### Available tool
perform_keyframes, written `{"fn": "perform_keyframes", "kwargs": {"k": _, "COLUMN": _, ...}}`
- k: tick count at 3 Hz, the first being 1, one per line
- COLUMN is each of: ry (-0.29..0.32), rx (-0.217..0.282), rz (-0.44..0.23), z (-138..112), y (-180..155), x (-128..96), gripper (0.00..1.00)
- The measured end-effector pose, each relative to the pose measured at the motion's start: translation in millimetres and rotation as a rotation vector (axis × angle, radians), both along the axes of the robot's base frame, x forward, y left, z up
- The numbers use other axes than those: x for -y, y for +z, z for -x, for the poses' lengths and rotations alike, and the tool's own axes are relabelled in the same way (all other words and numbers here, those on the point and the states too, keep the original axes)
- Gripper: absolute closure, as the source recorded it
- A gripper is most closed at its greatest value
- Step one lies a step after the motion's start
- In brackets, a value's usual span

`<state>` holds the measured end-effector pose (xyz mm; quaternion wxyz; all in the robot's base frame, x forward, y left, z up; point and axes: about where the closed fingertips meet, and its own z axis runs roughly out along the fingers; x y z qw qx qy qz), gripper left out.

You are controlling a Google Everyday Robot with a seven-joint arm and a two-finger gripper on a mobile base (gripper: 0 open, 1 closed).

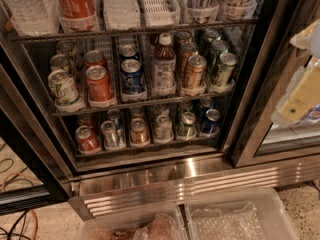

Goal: Pick blue plastic bottle from top shelf of fridge

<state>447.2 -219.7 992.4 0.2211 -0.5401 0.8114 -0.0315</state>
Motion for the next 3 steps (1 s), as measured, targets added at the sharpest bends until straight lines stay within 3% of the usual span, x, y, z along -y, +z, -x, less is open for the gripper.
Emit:
{"fn": "perform_keyframes", "kwargs": {"k": 1, "ry": -0.127, "rx": 0.113, "rz": -0.137, "z": -16.3, "y": 19.6, "x": 1.5, "gripper": 0.0}}
{"fn": "perform_keyframes", "kwargs": {"k": 2, "ry": -0.127, "rx": 0.113, "rz": -0.137, "z": -16.3, "y": 19.7, "x": 1.4, "gripper": 0.0}}
{"fn": "perform_keyframes", "kwargs": {"k": 3, "ry": -0.163, "rx": 0.14, "rz": -0.201, "z": -23.9, "y": 27.2, "x": 0.2, "gripper": 0.0}}
